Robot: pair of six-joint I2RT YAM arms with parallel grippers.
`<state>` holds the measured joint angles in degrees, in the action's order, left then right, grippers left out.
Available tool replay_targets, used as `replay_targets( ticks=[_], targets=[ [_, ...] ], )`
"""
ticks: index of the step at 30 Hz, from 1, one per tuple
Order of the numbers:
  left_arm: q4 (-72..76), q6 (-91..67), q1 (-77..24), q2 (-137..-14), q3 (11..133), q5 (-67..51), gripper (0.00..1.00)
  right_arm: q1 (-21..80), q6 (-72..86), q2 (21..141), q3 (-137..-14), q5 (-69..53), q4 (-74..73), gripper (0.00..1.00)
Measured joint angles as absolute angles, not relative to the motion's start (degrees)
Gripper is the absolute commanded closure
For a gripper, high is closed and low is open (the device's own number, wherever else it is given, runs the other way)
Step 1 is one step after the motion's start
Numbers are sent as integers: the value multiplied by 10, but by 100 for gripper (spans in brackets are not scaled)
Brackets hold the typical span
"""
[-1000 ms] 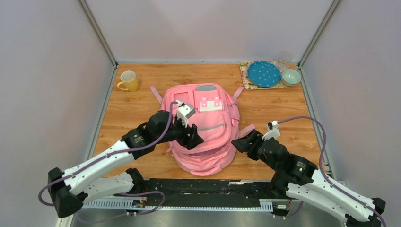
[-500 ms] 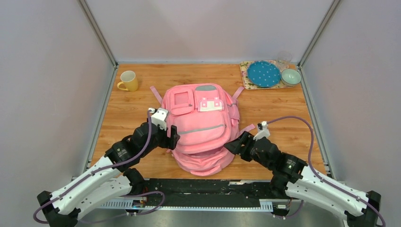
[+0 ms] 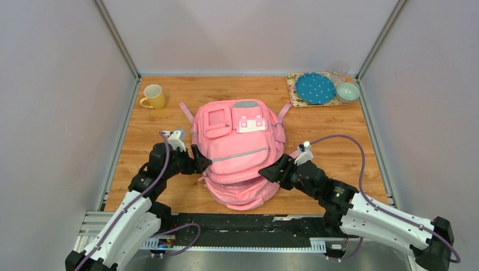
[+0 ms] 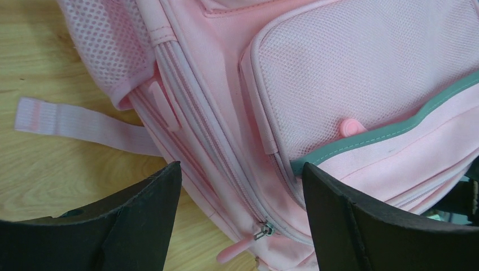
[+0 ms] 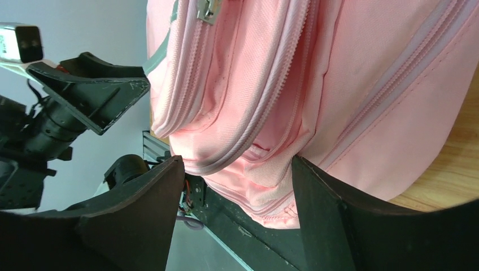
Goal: Pack the student bag
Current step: Zip the student bag at the center of the board.
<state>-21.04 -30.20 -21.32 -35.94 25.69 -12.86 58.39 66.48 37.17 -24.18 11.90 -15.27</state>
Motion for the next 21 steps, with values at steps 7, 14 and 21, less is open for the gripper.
replay_targets(
  ticks=[7,14,21],
  targets=[
    [-133,-342,-187,-366,212,-226,21,586,688,357,-215,133,-147,27],
    [-90,-359,-186,-368,191,-259,48,587,708,369,-196,149,-143,35],
    [-53,-373,-186,-368,169,-275,89,585,689,401,-215,158,-140,47]
  ],
)
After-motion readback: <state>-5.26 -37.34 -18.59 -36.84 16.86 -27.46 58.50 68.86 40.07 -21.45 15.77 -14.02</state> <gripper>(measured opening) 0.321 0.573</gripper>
